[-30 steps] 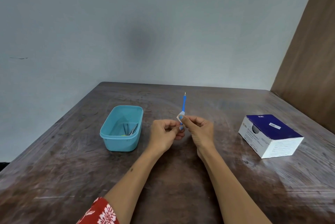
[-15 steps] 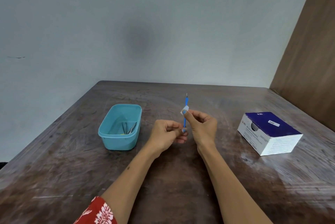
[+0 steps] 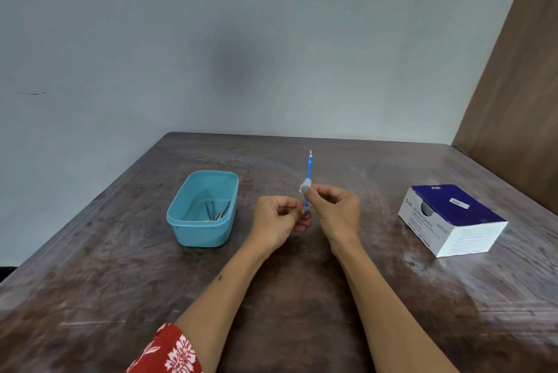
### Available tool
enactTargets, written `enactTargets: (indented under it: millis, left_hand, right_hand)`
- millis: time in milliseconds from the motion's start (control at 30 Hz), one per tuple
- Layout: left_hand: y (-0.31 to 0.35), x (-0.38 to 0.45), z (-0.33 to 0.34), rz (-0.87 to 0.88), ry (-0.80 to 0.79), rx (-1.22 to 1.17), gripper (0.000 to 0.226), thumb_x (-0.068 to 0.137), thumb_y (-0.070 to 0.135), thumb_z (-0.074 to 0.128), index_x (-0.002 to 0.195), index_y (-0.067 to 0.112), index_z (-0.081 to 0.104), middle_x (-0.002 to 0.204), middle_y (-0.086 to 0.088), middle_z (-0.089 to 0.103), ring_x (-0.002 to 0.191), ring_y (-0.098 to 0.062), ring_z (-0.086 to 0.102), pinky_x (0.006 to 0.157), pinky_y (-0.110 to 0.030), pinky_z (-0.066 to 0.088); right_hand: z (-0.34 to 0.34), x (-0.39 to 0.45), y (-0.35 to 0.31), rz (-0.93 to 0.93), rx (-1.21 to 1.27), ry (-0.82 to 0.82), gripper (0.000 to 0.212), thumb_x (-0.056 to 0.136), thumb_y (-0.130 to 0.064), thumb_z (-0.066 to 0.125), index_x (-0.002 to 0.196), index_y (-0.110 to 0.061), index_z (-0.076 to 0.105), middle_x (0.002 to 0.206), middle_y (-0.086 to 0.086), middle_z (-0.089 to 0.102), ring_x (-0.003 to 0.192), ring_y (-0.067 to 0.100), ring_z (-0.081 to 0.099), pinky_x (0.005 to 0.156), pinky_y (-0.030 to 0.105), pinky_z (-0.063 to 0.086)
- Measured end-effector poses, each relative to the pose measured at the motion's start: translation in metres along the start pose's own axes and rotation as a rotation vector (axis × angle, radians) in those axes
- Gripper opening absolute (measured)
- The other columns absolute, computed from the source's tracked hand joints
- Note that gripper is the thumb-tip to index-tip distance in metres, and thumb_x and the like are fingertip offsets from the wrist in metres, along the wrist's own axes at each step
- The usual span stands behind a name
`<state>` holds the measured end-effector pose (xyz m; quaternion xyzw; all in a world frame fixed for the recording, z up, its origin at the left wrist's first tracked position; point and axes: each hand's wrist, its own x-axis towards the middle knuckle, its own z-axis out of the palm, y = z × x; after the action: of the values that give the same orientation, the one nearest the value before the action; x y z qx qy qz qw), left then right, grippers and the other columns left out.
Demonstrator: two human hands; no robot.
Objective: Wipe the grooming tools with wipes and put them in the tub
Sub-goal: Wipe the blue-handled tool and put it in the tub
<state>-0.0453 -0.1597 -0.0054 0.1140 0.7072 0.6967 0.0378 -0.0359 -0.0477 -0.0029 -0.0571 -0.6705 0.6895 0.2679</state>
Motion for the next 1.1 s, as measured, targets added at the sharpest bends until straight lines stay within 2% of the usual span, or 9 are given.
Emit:
enactTargets:
  millis: [67,167,233,333,467,733,967,1100]
  left_hand:
    - [-0.001,0.001,-0.001,-0.015,-0.009,-0.027,0.011,0.083,-0.003,0.064,0.081,0.006,0.068,0.069,-0.008,0.069,0.057,-0.011,0.069,0.055,-0.021,0.057]
    - [-0.001,0.0,-0.002,-0.095,-0.136,-0.025,0.005,0.081,-0.003,0.066,0.085,-0.001,0.068,0.064,-0.007,0.07,0.058,-0.015,0.069,0.056,-0.024,0.058]
    - [0.0,-0.001,-0.001,-0.119,-0.189,-0.007,0.005,0.08,-0.003,0.067,0.08,0.002,0.068,0.06,-0.005,0.07,0.056,-0.016,0.069,0.054,-0.024,0.058]
    - [0.0,-0.001,0.001,-0.091,-0.139,0.0,0.008,0.081,-0.004,0.066,0.078,0.004,0.068,0.06,-0.004,0.07,0.056,-0.014,0.069,0.054,-0.023,0.057]
    - [0.001,0.001,-0.001,-0.035,-0.063,0.034,0.007,0.081,-0.002,0.066,0.081,0.005,0.068,0.065,-0.005,0.07,0.06,-0.016,0.07,0.057,-0.025,0.058]
    - [0.005,-0.001,-0.009,-0.125,-0.266,0.097,0.004,0.078,-0.004,0.068,0.081,-0.002,0.067,0.063,-0.009,0.07,0.059,-0.019,0.07,0.054,-0.025,0.058]
    - [0.002,0.0,-0.008,-0.106,-0.208,0.09,0.009,0.076,0.004,0.073,0.082,0.009,0.069,0.07,-0.009,0.072,0.066,-0.021,0.071,0.062,-0.03,0.06]
    - [0.006,0.001,-0.01,-0.114,-0.254,0.059,0.009,0.078,0.005,0.071,0.087,0.004,0.07,0.073,-0.011,0.073,0.067,-0.021,0.071,0.058,-0.026,0.059]
  right_hand:
    - [0.0,-0.002,0.0,0.026,-0.006,-0.029,0.007,0.075,-0.013,0.077,0.07,-0.013,0.072,0.054,-0.003,0.068,0.048,0.004,0.061,0.047,0.015,0.047]
    - [0.0,0.001,0.0,0.008,-0.024,0.095,0.009,0.073,-0.018,0.079,0.067,-0.018,0.071,0.056,-0.008,0.067,0.051,-0.001,0.061,0.05,0.013,0.047]
    - [-0.001,0.004,-0.001,-0.012,-0.005,0.164,0.01,0.073,-0.019,0.079,0.067,-0.022,0.071,0.059,-0.01,0.068,0.053,-0.003,0.062,0.052,0.011,0.048]
    - [-0.002,0.003,-0.001,0.002,-0.004,0.136,0.007,0.073,-0.019,0.078,0.07,-0.021,0.072,0.062,-0.007,0.07,0.056,-0.001,0.064,0.054,0.013,0.049]
    - [0.0,0.002,-0.001,0.026,-0.014,0.061,0.01,0.072,-0.018,0.079,0.065,-0.019,0.071,0.057,-0.006,0.068,0.052,0.0,0.06,0.051,0.014,0.048]
    - [-0.002,0.006,-0.003,-0.026,0.054,0.225,0.01,0.074,-0.018,0.077,0.068,-0.023,0.071,0.062,-0.01,0.07,0.059,-0.002,0.064,0.055,0.011,0.049]
    - [-0.002,0.005,-0.003,0.001,0.104,0.187,0.005,0.074,-0.015,0.078,0.072,-0.015,0.073,0.066,-0.004,0.07,0.058,-0.002,0.064,0.053,0.009,0.047]
    - [-0.002,0.004,-0.005,0.019,0.169,0.18,0.005,0.074,-0.012,0.077,0.072,-0.013,0.073,0.061,-0.006,0.069,0.058,-0.003,0.063,0.055,0.008,0.046]
